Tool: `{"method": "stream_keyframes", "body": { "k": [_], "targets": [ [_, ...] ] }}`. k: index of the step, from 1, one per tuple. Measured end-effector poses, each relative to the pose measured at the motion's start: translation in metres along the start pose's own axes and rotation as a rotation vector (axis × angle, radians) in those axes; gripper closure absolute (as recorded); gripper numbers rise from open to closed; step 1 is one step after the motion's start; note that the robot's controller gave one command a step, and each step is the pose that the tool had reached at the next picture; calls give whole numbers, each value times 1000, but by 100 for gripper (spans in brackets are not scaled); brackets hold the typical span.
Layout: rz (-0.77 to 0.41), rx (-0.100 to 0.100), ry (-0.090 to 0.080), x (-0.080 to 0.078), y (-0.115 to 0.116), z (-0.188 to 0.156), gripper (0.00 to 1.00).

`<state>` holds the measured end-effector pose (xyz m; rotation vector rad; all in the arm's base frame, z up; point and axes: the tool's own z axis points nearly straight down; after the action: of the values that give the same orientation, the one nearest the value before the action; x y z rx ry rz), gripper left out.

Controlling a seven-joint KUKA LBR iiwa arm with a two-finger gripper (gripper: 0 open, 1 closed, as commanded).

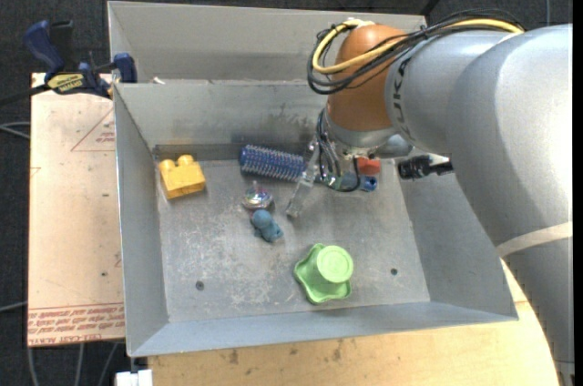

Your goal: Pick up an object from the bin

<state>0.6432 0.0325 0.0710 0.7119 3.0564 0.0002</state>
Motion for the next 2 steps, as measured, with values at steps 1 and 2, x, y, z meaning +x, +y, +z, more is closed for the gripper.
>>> {"method": "stream_keyframes", "body": {
  "k": [1, 2],
  "targets": [
    [0, 0, 0, 0, 0, 0, 100],
    [-2, -3, -2, -2, 1, -55, 100]
  ]
}}
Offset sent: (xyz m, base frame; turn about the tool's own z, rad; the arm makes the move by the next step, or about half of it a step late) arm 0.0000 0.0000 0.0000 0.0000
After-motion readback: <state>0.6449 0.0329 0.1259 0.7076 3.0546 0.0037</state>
